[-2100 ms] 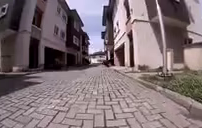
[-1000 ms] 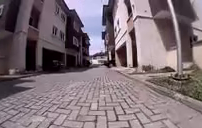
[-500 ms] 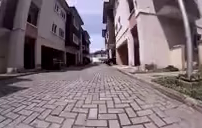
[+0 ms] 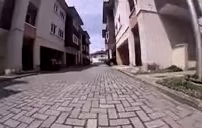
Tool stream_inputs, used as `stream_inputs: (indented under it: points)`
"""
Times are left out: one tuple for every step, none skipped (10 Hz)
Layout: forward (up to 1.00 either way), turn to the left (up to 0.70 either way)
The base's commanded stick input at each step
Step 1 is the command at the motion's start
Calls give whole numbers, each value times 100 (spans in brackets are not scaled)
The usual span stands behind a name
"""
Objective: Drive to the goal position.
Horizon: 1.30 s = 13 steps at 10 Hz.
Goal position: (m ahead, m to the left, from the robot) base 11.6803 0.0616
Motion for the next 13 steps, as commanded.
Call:
stream_inputs:
  points:
    - [50,0]
    - [50,0]
    - [50,0]
    - [50,0]
    - [50,0]
    - [50,0]
    - [50,0]
    - [50,0]
    - [50,0]
    - [50,0]
    - [50,0]
    - [50,0]
    - [50,0]
